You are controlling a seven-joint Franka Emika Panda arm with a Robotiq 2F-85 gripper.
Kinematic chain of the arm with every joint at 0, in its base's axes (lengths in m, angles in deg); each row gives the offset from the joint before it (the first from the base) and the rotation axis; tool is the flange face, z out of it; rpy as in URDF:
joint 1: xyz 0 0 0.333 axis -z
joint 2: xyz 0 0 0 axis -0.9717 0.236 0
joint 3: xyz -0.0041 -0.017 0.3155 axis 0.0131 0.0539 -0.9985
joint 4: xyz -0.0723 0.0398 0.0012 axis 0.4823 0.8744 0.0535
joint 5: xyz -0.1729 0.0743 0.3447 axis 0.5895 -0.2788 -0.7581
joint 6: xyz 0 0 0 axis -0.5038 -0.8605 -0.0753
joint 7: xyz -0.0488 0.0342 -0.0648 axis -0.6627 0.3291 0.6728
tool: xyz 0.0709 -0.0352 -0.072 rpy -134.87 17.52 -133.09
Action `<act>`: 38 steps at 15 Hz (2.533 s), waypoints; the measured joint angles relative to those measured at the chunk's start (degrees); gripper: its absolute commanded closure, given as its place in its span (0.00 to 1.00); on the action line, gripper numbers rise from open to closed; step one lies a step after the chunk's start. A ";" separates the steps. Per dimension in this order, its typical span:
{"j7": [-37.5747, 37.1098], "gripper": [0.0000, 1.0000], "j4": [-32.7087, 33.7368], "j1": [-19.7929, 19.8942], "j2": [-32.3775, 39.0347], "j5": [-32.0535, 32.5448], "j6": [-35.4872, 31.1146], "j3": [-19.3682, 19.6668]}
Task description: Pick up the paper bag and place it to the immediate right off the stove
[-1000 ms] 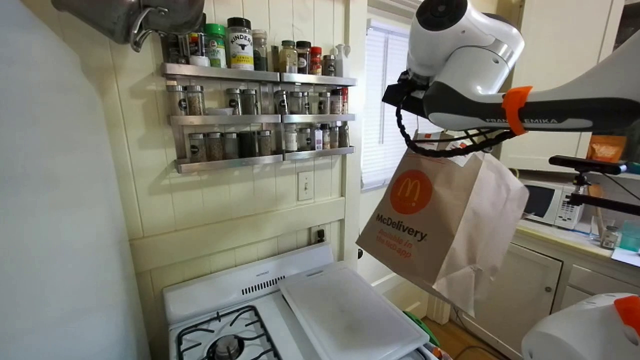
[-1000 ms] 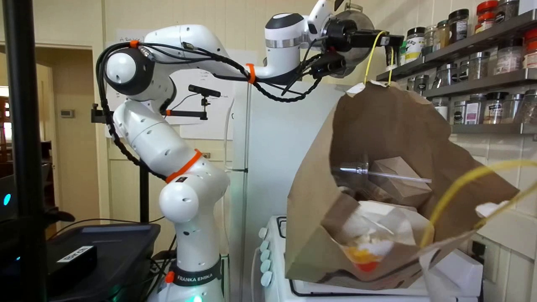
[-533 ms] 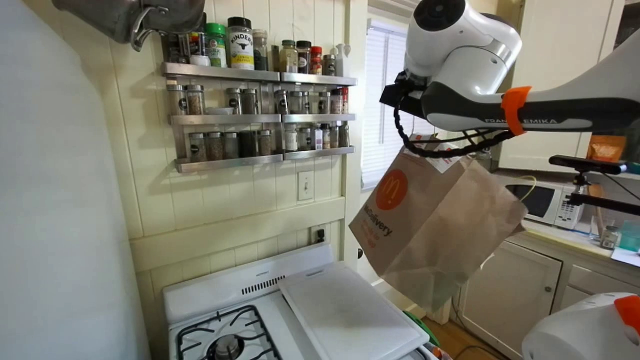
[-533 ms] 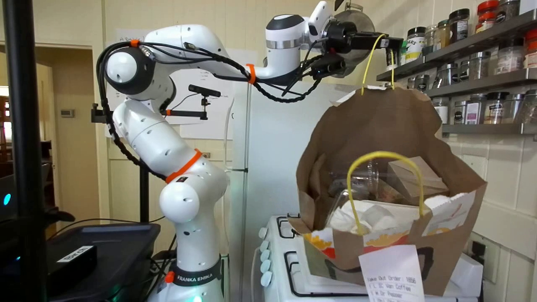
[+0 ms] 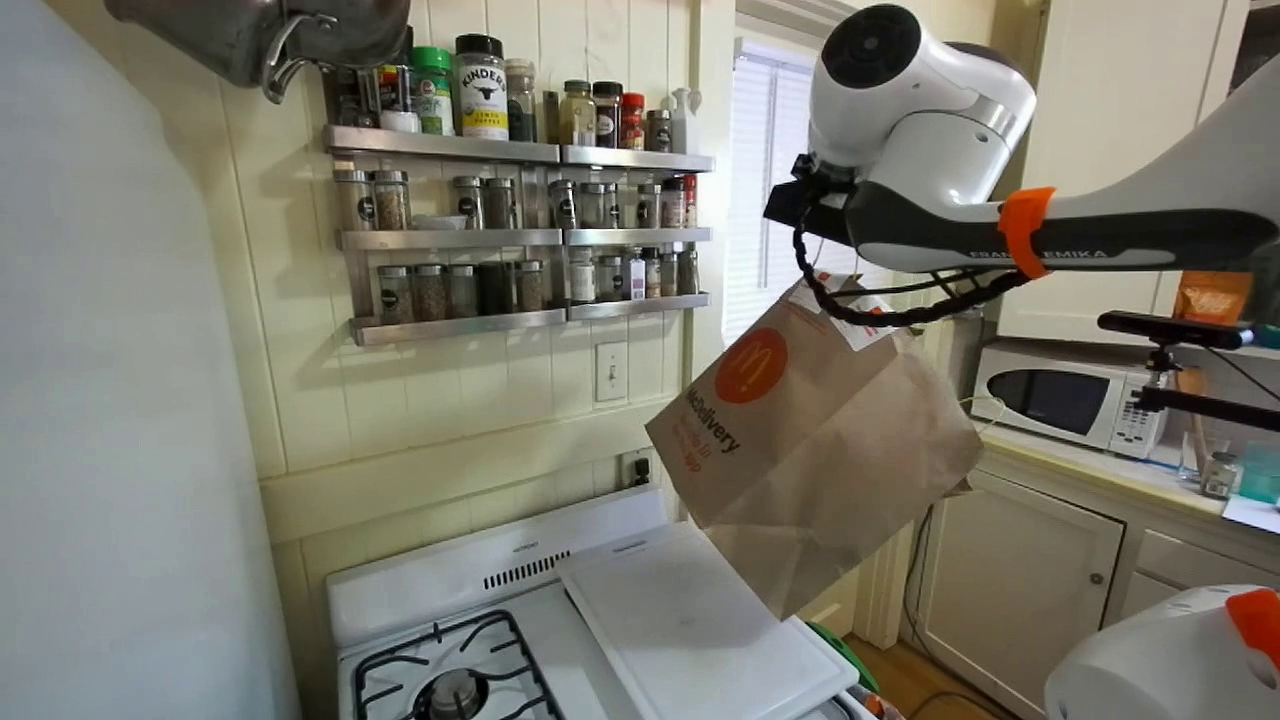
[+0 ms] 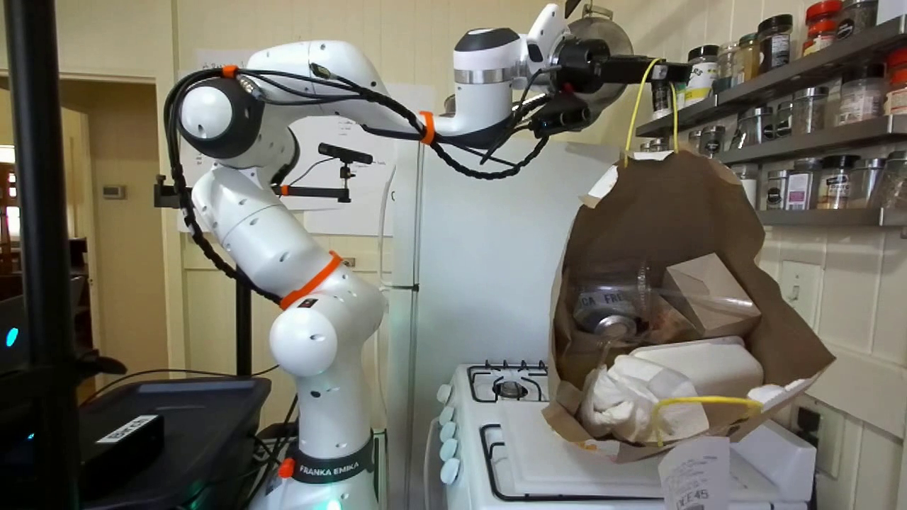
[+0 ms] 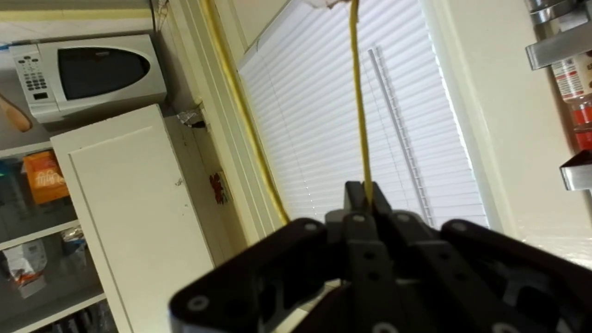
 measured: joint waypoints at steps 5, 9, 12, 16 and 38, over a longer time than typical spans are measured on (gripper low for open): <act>-2.39 0.99 -0.46 -0.01 1.44 8.49 -3.73 4.13; -2.69 0.99 -1.00 -0.66 2.55 14.50 -6.16 8.69; -2.69 0.99 -2.47 -1.36 2.70 18.55 -8.24 12.35; -2.77 0.99 -5.49 -1.83 2.47 25.85 -12.04 16.23; -22.57 0.99 -17.37 -11.36 1.93 65.46 -10.66 32.55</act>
